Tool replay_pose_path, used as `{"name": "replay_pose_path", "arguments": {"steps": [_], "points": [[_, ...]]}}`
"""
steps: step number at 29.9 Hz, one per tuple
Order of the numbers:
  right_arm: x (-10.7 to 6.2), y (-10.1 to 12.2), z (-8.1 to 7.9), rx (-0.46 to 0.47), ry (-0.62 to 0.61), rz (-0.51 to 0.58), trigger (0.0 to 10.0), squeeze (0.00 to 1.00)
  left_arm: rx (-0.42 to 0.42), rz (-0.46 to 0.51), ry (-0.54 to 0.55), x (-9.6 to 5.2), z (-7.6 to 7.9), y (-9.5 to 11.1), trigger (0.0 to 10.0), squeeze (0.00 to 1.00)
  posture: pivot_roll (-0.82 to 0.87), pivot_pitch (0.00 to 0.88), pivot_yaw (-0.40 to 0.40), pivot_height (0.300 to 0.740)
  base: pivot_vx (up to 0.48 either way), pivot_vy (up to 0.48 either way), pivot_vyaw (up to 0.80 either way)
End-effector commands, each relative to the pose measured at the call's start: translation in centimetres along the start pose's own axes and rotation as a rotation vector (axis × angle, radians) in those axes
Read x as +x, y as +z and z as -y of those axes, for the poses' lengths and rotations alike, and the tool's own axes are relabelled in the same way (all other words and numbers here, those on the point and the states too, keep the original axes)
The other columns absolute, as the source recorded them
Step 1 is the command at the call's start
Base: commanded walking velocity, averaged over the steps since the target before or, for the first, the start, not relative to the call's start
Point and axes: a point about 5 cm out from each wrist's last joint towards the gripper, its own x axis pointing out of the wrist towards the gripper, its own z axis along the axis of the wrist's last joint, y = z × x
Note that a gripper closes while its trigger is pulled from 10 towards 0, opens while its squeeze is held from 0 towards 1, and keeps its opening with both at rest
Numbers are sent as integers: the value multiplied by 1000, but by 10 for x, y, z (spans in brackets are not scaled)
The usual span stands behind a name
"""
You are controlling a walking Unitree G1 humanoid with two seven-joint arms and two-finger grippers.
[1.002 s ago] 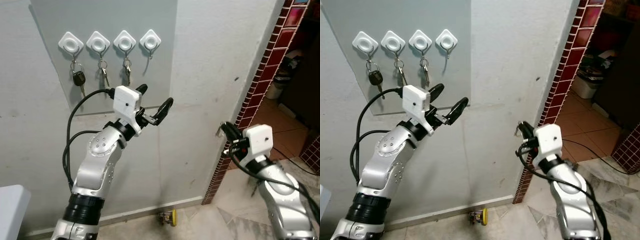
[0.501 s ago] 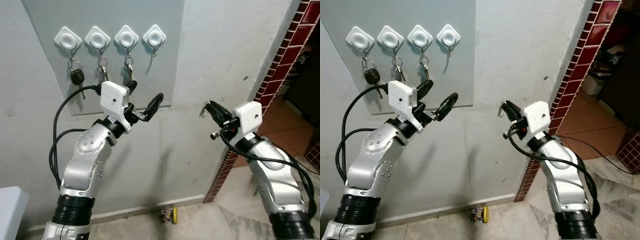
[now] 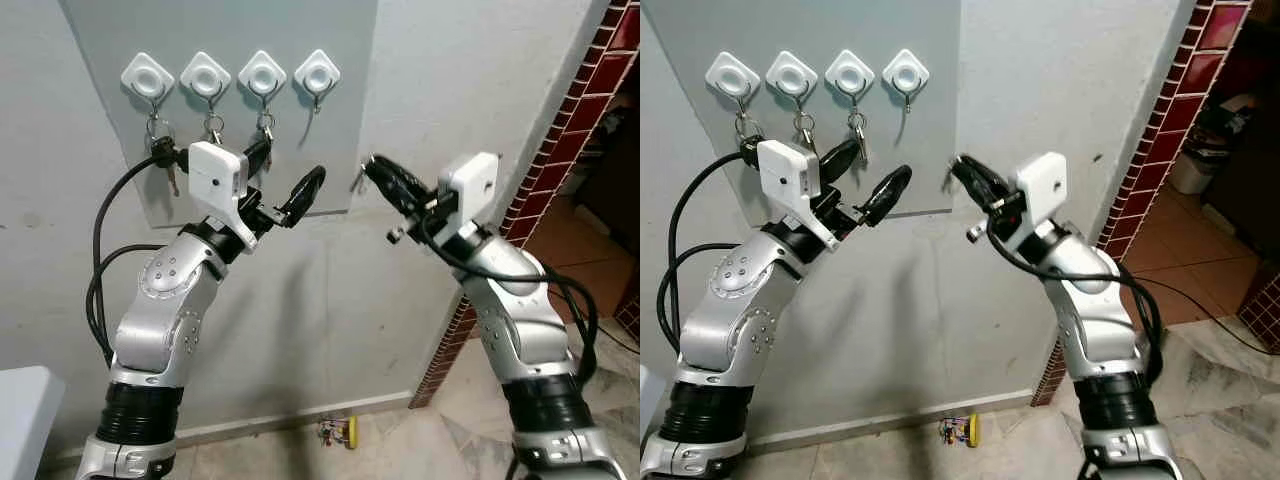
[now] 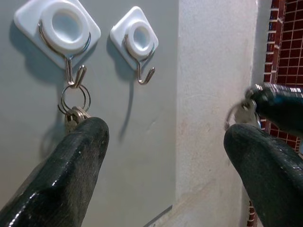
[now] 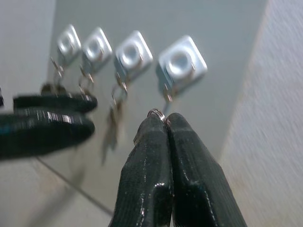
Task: Hang keys on a hook
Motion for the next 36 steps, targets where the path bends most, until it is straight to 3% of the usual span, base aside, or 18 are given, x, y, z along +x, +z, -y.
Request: {"name": "replay_pose_path", "arguments": {"steps": [1, 9, 21, 36], "points": [[9, 7, -2, 17, 24, 34, 10000, 0, 11, 26, -31, 2, 3, 10, 10000, 0, 12, 0, 26, 740, 0, 0, 0], [28, 14, -4, 54, 47, 78, 10000, 0, -13, 46, -72, 3, 9, 16, 10000, 0, 15, 0, 26, 740, 0, 0, 0], [44, -3, 6, 184, 3, 78, 10000, 0, -36, 67, -78, 5, 13, 28, 10000, 0, 23, 0, 24, 740, 0, 0, 0], [66, -8, 6, 231, 16, 83, 10000, 0, -35, 68, -73, 5, 14, 31, 10000, 0, 36, 0, 23, 740, 0, 0, 0]]}}
